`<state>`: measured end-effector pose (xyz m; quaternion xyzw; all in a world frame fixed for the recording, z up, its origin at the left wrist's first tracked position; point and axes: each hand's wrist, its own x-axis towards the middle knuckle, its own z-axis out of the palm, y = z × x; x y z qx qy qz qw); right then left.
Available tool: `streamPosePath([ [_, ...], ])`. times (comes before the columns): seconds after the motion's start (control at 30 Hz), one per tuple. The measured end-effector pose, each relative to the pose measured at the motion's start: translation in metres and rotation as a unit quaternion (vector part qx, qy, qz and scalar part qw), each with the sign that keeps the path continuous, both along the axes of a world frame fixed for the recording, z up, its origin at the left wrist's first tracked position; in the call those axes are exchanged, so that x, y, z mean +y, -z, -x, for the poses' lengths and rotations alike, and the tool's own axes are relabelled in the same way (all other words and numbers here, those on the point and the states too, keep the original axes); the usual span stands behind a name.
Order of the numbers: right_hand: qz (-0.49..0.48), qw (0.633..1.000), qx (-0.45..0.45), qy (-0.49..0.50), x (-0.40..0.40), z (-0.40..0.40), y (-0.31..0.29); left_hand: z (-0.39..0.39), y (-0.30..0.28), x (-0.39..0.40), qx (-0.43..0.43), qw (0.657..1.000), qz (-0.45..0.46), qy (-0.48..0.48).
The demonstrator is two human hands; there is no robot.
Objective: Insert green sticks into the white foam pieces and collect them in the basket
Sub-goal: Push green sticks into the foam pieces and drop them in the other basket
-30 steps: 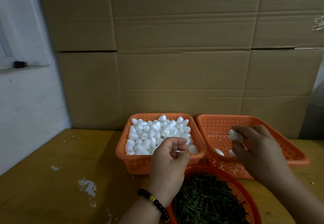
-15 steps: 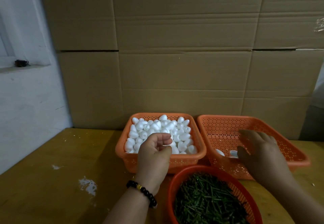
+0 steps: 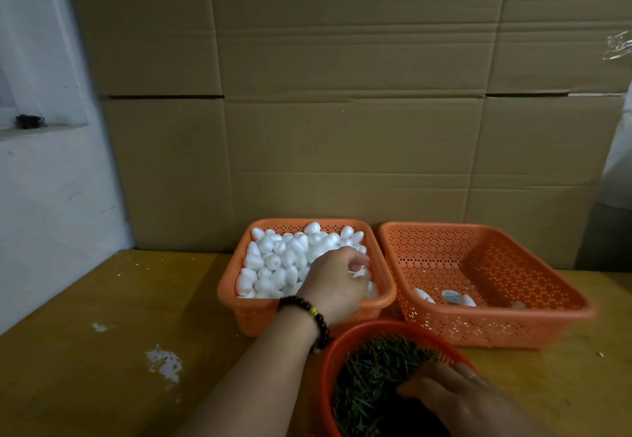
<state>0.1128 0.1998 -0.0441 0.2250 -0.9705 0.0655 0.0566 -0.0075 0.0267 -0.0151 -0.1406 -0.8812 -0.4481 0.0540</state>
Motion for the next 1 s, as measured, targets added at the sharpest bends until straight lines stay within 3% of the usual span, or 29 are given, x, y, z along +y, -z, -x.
streamPosePath([
  [0.2, -0.013, 0.998, -0.054, -0.014, -0.006, 0.005, 0.008, 0.044, 0.002, 0.011, -0.027, 0.974, 0.212, 0.082],
  [0.63, 0.027, 0.998, -0.021, -0.055, -0.004, 0.009, 0.015, 0.063, 0.009, 0.011, -0.042, 0.954, 0.285, 0.089],
  [0.9, 0.034, 0.998, -0.018, -0.053, -0.006, 0.01, 0.017, 0.062, 0.006, 0.011, 0.05, 0.938, 0.322, 0.115],
  [1.0, 0.043, 0.997, -0.02, -0.058, -0.006, 0.011, 0.016, 0.058, 0.006, 0.009, 0.094, 0.923, 0.37, 0.047],
])
